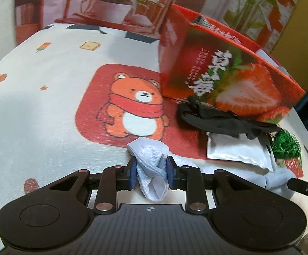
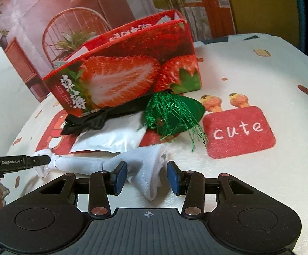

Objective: Organize soft objects
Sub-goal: 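Grasp the white sock with the left gripper while the right gripper grasps it, then lift the white sock with both grippers and carry it over the box, then lower the sock into the box and open both grippers, then grasp the black eye mask strap with the left gripper while the right gripper grasps it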

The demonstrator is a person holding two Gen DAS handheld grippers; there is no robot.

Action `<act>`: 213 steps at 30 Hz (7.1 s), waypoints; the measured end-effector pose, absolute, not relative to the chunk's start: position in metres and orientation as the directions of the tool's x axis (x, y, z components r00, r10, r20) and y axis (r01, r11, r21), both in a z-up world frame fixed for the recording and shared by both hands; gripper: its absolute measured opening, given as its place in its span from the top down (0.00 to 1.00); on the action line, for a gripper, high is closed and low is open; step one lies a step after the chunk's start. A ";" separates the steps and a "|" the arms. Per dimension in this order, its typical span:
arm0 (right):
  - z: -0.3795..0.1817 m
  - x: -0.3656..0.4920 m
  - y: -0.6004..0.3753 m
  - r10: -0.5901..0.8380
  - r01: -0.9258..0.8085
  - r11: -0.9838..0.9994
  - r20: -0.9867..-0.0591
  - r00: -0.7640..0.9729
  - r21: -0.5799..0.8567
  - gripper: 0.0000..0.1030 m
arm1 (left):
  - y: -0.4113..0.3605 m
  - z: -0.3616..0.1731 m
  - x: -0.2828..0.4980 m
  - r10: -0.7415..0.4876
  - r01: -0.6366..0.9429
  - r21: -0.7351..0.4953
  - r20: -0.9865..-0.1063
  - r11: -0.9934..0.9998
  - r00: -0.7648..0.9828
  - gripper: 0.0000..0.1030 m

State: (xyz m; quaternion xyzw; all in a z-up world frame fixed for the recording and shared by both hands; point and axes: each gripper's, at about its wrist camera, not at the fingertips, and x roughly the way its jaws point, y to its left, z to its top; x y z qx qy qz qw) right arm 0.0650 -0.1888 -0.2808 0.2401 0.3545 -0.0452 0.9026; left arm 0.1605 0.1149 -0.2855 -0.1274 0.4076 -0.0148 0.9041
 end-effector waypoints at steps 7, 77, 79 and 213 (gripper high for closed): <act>-0.279 0.076 -0.181 0.112 0.222 0.888 -0.657 0.746 0.403 0.61 | 0.115 -0.286 0.161 -0.126 -0.080 -0.240 -0.731 0.968 0.670 0.71; -0.161 0.291 -0.289 -0.078 0.154 0.983 -0.549 0.833 0.095 0.92 | 0.016 -0.170 0.347 -0.094 0.121 0.008 -0.580 0.993 0.809 0.85; -0.169 0.299 -0.288 -0.079 0.150 0.985 -0.564 0.822 0.080 0.92 | 0.015 -0.176 0.352 -0.069 0.115 0.040 -0.591 0.993 0.804 0.85; -0.258 0.193 -0.187 0.195 0.042 0.940 -0.631 0.751 0.340 0.91 | 0.120 -0.267 0.205 -0.074 -0.085 -0.188 -0.706 0.978 0.705 0.90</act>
